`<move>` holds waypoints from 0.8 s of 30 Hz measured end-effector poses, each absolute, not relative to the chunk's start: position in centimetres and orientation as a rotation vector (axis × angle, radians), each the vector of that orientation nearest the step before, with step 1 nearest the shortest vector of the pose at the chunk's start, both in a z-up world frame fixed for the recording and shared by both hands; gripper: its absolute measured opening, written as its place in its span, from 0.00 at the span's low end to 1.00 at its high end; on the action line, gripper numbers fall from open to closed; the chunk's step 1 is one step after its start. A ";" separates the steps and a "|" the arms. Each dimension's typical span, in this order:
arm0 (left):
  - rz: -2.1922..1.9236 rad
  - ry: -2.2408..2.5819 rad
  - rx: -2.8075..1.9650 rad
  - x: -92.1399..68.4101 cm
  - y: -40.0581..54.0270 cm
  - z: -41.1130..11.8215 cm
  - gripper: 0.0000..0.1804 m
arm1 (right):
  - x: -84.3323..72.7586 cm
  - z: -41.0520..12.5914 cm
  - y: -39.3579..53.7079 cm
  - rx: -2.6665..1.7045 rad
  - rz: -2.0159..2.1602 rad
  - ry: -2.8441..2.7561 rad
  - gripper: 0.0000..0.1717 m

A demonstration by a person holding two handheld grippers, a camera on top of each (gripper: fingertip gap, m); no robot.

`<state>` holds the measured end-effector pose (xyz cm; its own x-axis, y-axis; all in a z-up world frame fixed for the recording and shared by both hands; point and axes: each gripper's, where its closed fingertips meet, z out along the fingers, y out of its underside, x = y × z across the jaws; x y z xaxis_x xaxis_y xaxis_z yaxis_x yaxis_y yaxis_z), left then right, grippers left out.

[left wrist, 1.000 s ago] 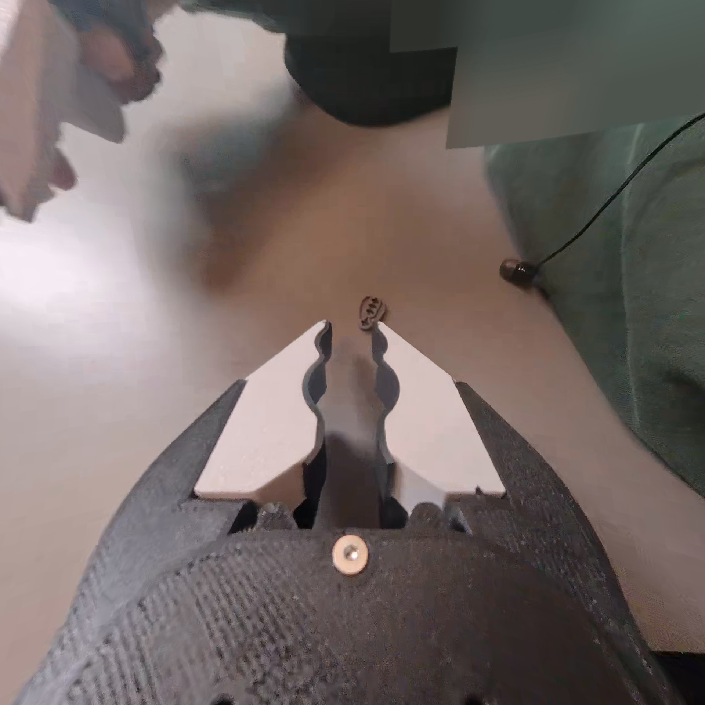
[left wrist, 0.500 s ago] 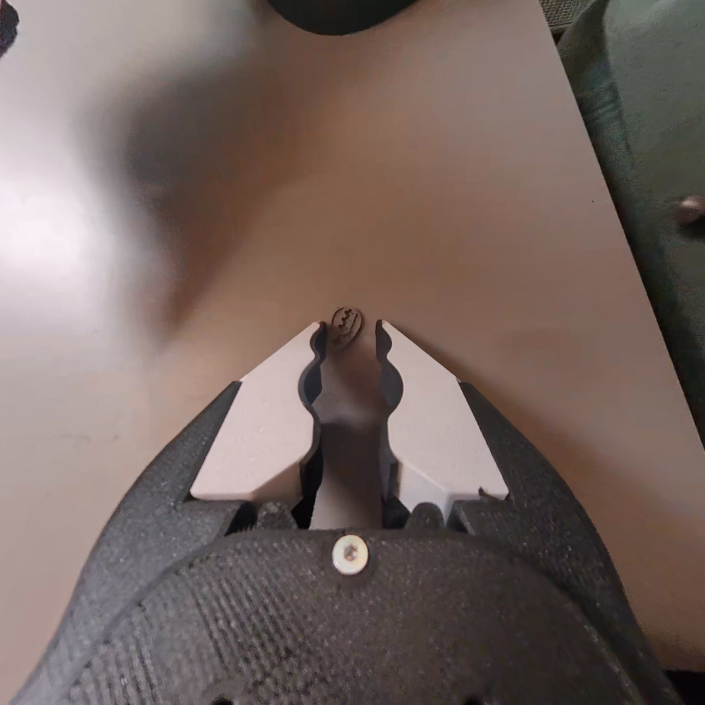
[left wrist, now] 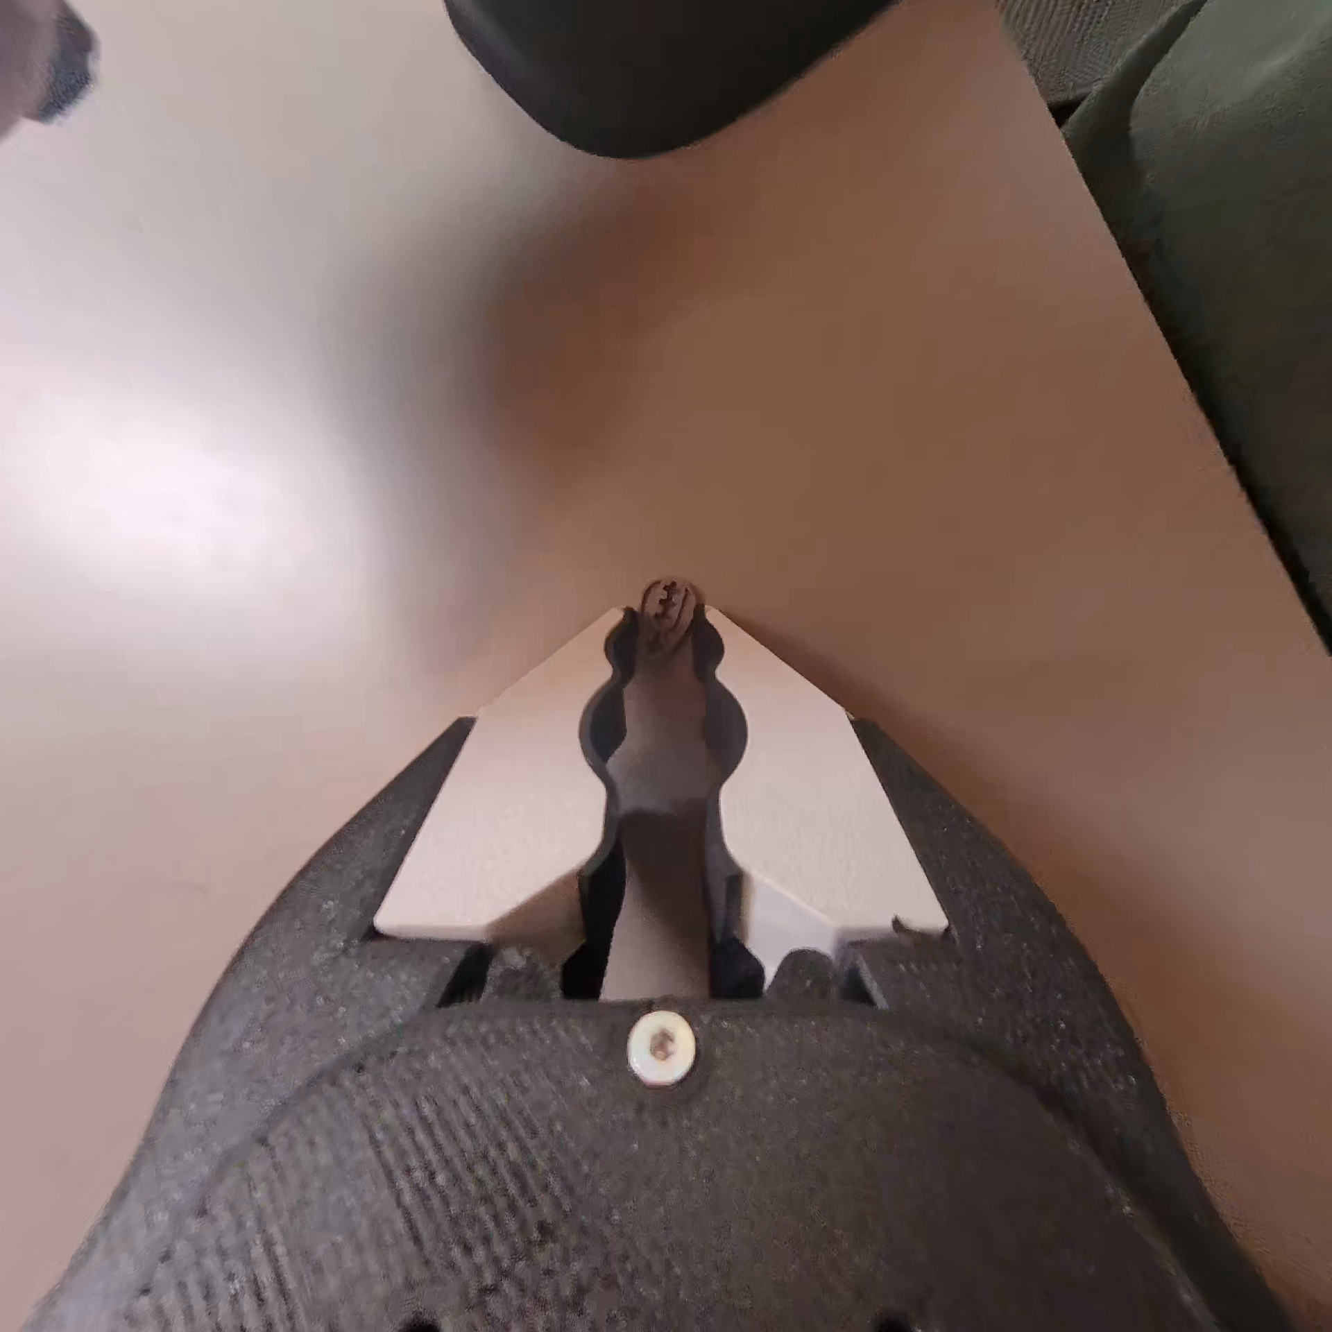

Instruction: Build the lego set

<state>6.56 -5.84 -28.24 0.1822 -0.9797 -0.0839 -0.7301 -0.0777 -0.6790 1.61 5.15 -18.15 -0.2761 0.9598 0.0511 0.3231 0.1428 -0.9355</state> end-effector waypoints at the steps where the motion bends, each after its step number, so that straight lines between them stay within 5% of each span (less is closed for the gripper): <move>1: -0.596 1.519 -1.826 6.4 -5.1 -27.3 0.08 | 1.7 -18.0 5.2 -1.236 1.138 -1.713 0.03; 7: -1.087 0.716 -1.372 0.0 -0.3 -14.0 0.07 | 2.1 -14.9 4.1 -1.137 1.198 -1.646 0.03; 24: -1.277 0.516 -1.246 -1.9 -0.3 -12.3 0.07 | 1.2 -15.0 0.9 -1.103 1.200 -1.710 0.03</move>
